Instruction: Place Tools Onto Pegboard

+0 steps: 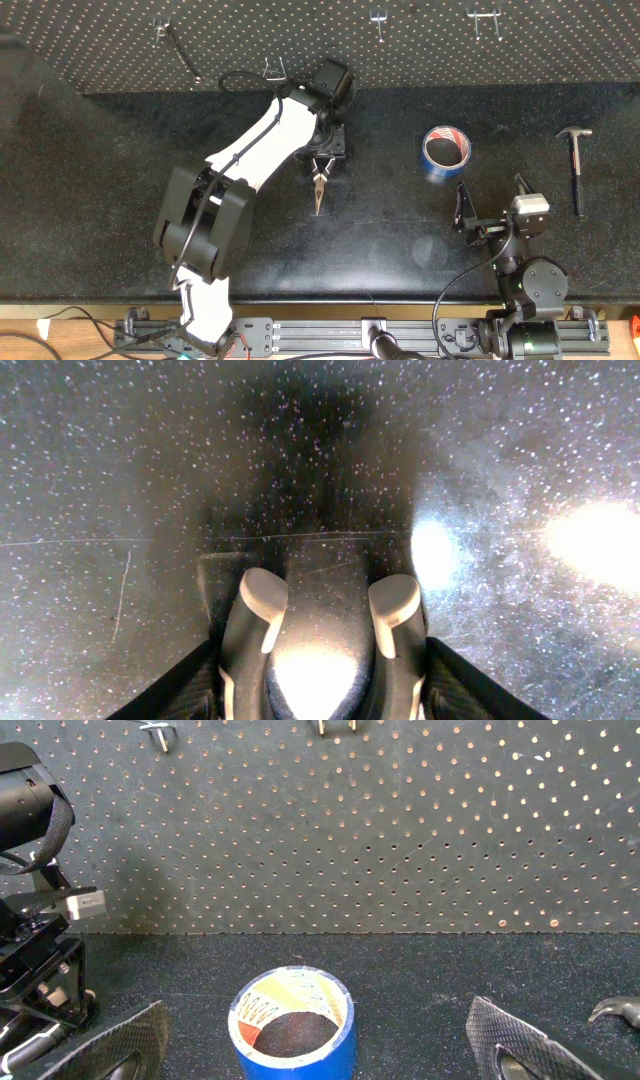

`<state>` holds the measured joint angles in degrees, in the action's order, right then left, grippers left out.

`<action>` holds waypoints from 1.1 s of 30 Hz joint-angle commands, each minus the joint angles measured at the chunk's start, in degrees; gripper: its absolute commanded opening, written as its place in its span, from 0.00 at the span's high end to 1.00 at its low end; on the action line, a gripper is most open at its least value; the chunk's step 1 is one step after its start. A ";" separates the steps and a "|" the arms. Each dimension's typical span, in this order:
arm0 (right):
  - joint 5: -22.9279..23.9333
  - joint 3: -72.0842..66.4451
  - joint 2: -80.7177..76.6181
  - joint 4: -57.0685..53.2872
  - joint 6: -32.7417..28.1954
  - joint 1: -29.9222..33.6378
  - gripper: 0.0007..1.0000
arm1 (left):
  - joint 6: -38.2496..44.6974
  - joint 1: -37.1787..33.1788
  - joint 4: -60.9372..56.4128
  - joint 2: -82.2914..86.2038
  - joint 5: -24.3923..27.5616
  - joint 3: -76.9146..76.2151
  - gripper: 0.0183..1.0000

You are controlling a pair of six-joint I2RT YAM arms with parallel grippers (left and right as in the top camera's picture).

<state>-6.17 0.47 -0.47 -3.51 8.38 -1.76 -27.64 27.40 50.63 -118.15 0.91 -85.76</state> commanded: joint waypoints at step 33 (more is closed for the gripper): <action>-0.33 -0.24 0.42 -0.15 0.81 0.35 0.02 | 16.13 -9.77 -65.35 33.18 -18.16 29.07 0.99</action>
<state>-6.17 0.47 -0.40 -3.51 8.38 -1.76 -12.64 18.24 -14.20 -83.26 -16.49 -55.42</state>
